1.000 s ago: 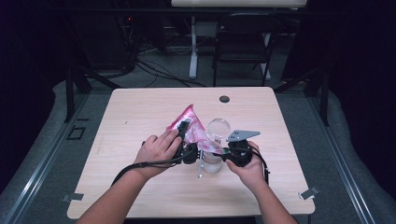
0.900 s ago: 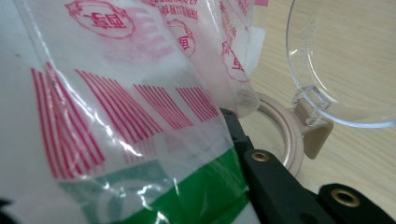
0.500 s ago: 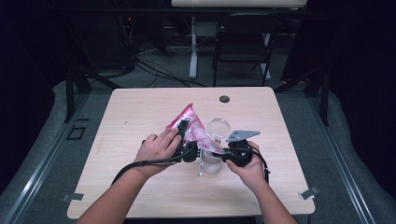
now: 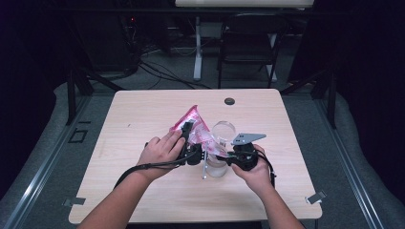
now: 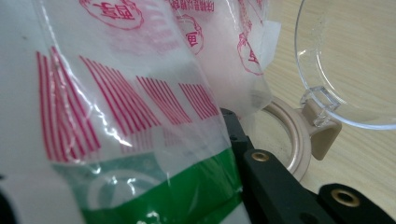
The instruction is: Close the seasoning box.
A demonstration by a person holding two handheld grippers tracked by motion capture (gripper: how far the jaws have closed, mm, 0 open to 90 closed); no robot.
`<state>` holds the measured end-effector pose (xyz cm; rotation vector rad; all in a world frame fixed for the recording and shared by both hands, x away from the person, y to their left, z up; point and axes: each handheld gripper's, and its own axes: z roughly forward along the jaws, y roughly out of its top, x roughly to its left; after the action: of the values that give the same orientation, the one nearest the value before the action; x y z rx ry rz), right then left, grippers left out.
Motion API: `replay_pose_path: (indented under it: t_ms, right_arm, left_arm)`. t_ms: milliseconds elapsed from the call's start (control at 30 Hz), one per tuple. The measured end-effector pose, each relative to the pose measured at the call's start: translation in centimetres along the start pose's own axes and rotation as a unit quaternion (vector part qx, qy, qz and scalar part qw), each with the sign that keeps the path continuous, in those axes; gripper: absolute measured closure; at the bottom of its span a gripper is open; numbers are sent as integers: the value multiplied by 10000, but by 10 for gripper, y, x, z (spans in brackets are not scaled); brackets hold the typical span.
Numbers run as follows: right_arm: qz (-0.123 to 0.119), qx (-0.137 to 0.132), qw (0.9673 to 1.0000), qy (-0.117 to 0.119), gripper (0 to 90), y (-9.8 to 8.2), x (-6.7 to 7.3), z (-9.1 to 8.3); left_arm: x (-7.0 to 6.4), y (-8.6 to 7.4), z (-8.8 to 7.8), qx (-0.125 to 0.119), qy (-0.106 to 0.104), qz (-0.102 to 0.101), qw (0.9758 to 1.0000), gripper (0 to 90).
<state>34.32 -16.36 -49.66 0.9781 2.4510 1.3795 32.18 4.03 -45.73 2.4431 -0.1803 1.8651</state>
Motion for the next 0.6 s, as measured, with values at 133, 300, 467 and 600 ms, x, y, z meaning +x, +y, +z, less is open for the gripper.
replay_pose_path:
  t_ms: [133, 300, 467, 600]
  right_arm:
    - [9, -7, 10000, 11, 900, 0, 1, 0]
    - [-2, 5, 10000, 10, 900, 0, 1, 0]
    - [-25, 11, 10000, 37, 900, 1, 2, 1]
    - [-38, 11, 10000, 37, 900, 1, 3, 1]
  left_arm:
    - [1, 0, 0, 0, 18, 13, 10000, 695]
    - [1, 0, 0, 2, 9, 28, 10000, 695]
    - [2, 0, 1, 29, 16, 57, 10000, 696]
    - [2, 0, 1, 23, 34, 64, 10000, 697]
